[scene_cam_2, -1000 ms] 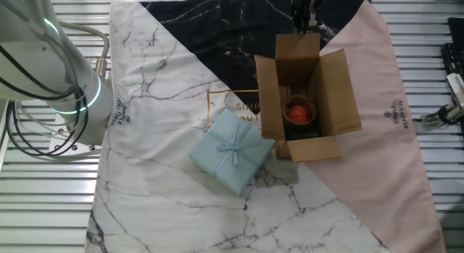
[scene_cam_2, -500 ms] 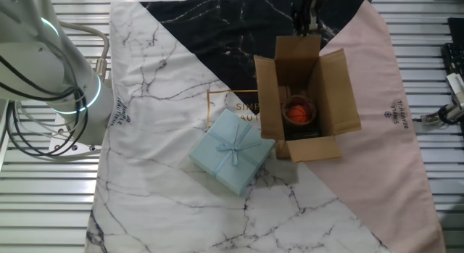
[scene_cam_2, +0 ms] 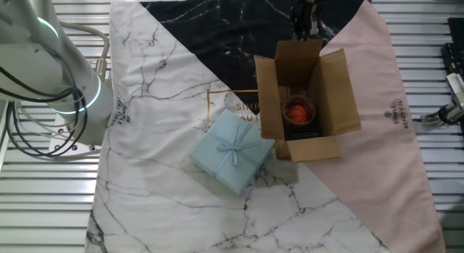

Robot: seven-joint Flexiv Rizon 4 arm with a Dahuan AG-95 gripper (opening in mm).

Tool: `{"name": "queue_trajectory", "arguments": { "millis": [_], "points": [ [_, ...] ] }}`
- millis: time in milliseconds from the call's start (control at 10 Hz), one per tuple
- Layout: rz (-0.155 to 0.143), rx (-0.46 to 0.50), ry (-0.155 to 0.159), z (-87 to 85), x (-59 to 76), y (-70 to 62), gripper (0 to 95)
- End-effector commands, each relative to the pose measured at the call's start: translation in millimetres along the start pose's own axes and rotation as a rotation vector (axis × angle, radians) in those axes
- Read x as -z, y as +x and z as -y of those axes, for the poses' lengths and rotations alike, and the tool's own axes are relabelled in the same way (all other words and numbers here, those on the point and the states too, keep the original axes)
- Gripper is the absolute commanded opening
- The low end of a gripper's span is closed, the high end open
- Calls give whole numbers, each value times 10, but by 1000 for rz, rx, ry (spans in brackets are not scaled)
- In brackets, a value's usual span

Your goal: Cover the box

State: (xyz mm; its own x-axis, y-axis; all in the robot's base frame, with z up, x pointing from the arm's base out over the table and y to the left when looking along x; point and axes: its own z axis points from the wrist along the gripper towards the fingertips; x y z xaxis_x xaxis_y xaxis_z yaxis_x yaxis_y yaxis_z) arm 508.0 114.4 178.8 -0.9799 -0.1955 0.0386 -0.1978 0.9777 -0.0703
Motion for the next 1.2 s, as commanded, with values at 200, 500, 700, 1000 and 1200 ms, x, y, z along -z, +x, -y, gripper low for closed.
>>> {"name": "queue_trajectory", "arguments": {
  "millis": [200,500,700,1000,1200],
  "points": [
    [1,4,-8,40,9,23,0],
    [4,14,-8,107,-8,46,0],
    [7,23,-12,158,-22,64,0],
    [13,30,-17,203,-49,77,0],
    [16,34,-18,220,-92,69,0]
  ]
}}
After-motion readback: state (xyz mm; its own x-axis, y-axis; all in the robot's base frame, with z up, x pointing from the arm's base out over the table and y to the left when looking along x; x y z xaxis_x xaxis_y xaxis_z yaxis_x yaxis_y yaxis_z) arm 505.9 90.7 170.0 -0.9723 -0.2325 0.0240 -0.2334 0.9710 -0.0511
